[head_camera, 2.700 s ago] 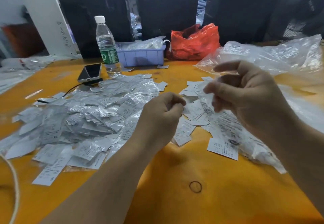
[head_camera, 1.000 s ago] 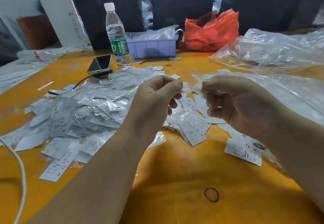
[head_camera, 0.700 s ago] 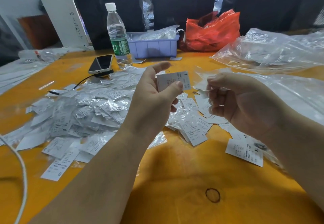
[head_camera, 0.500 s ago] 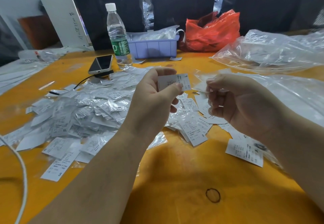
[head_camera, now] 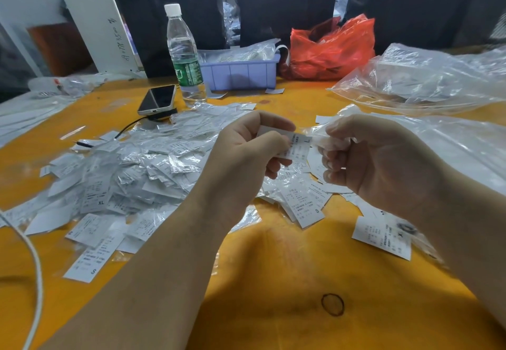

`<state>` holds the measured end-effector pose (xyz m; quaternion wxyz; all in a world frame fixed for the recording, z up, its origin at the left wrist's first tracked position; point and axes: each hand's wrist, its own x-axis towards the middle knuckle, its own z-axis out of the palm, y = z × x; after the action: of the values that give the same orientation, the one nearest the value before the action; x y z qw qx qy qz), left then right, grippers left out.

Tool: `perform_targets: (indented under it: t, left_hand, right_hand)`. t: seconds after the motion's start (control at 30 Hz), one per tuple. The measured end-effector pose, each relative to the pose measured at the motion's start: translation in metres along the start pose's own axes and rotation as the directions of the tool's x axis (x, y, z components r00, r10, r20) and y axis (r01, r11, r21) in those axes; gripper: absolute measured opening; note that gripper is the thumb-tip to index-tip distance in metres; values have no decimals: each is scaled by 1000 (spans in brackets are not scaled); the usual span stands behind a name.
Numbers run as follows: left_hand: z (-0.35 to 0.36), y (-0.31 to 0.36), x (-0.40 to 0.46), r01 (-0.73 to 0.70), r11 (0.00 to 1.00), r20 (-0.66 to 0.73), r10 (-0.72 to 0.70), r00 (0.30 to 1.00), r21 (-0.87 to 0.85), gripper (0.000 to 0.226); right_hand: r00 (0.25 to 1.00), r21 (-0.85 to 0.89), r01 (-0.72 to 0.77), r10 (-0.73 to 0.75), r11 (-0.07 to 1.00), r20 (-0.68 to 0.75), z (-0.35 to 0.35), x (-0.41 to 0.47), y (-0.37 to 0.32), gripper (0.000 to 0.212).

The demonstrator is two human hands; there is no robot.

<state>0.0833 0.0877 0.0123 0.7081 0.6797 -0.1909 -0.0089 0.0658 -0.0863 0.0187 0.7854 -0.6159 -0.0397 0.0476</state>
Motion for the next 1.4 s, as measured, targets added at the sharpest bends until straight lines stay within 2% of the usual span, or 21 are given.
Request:
perform_targets:
  t: [0.33, 0.6, 0.87, 1.03, 1.1, 1.27, 1.33, 1.4]
  left_hand:
    - [0, 0, 0, 7, 1000, -12, -7, 1000, -16, 18]
    - [4, -2, -2, -29, 998, -7, 30, 1000, 49, 18]
    - [3, -1, -3, -60, 985, -29, 66, 997, 162, 17]
    - [4, 0, -5, -74, 975, -24, 81, 996, 208, 21]
    - [5, 0, -5, -79, 969, -15, 85, 996, 235, 21]
    - [4, -3, -3, -8, 954, -59, 27, 998, 301, 25]
    - [6, -4, -2, 14, 955, -38, -3, 999, 298, 19]
    - [8, -4, -2, 39, 962, -3, -40, 999, 269, 27]
  right_hand:
    - [1000, 9, -18, 18, 1000, 6, 1, -1, 0, 40]
    - [991, -49, 0, 6, 999, 132, 0, -3, 3, 16]
    - [995, -80, 98, -96, 992, 34, -1, 3, 6, 5]
    - [985, -65, 114, -121, 991, -122, -5, 4, 4, 19]
    - [979, -79, 129, -140, 988, -150, -4, 3, 3, 18]
    - [974, -176, 153, -179, 972, -138, 0, 0, 4, 12]
    - [973, -227, 174, -202, 958, -109, 2, -2, 5, 14]
    - [971, -267, 199, -227, 943, -76, 4, -2, 7, 16]
